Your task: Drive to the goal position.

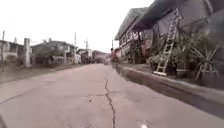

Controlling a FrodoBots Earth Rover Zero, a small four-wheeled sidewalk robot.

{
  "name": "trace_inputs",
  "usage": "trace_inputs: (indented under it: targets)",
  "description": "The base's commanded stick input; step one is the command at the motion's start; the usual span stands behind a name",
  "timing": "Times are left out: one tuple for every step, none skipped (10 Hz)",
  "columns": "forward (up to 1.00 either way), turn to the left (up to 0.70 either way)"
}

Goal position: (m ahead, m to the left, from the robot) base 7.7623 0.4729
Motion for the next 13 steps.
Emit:
trace_inputs:
  targets:
    - [1.00, 0.00]
    - [1.00, 0.00]
    - [1.00, 0.00]
    - [1.00, 0.08]
    - [1.00, 0.40]
    - [1.00, 0.38]
    - [1.00, 0.16]
    - [1.00, 0.00]
    - [1.00, 0.00]
    - [1.00, 0.00]
    - [1.00, 0.00]
    - [1.00, 0.00]
    - [1.00, 0.00]
